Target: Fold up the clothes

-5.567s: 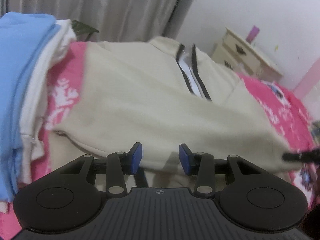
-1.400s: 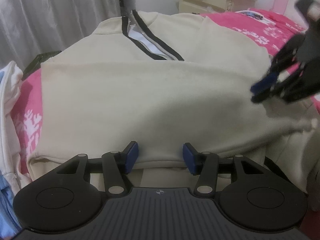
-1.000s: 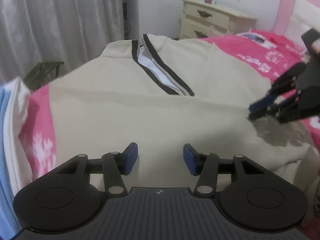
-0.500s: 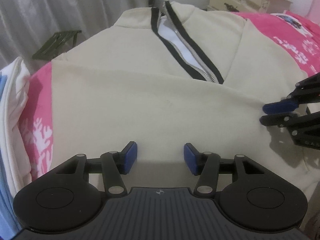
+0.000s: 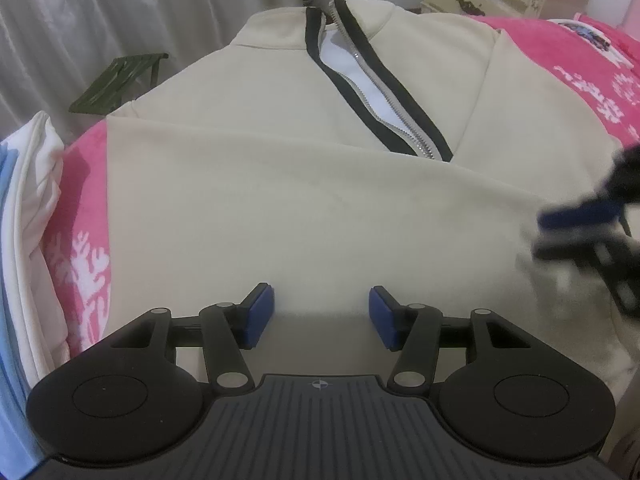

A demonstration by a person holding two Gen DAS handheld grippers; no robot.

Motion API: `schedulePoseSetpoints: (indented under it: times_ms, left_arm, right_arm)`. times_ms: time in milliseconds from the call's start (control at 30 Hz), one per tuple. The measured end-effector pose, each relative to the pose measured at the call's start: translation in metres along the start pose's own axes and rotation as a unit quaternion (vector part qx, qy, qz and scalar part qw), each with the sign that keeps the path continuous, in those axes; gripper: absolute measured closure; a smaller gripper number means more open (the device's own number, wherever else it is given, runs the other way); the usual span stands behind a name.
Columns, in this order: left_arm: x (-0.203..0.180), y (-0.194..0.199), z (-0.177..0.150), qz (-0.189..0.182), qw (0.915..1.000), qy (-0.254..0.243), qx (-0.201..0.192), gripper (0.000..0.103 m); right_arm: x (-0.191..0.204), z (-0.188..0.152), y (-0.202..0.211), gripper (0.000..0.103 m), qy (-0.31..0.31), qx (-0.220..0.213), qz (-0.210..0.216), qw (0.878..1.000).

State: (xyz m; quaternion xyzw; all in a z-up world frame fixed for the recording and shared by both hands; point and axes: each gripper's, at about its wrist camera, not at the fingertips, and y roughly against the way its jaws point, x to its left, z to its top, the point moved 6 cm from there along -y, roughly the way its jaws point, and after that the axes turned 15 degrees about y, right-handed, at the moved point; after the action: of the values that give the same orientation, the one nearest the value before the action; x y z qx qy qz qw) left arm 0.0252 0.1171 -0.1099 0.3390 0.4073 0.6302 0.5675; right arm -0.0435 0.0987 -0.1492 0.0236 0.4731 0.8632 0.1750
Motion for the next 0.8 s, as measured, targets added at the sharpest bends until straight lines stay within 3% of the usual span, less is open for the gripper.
schedulePoseSetpoints:
  times_ms: [233, 433, 600, 800]
  left_arm:
    - [-0.001, 0.0, -0.001, 0.004, 1.0, -0.003, -0.002, 0.048]
    - [-0.002, 0.001, -0.001, 0.006, 1.0, -0.003, -0.003, 0.047]
    - [-0.001, 0.001, -0.002, 0.006, 1.0, -0.003, -0.004, 0.046]
    - [-0.002, 0.001, -0.002, 0.007, 1.0, -0.004, -0.006, 0.046]
  right_arm:
    - [0.051, -0.015, -0.007, 0.085, 0.078, 0.038, 0.091, 0.992]
    - [0.064, -0.013, 0.001, 0.085, 0.09, 0.032, 0.12, 0.988]
    - [0.062, -0.01, 0.003, 0.085, 0.101, 0.029, 0.111, 0.988]
    - [0.043, -0.002, 0.008, 0.085, 0.068, 0.01, 0.094, 0.993]
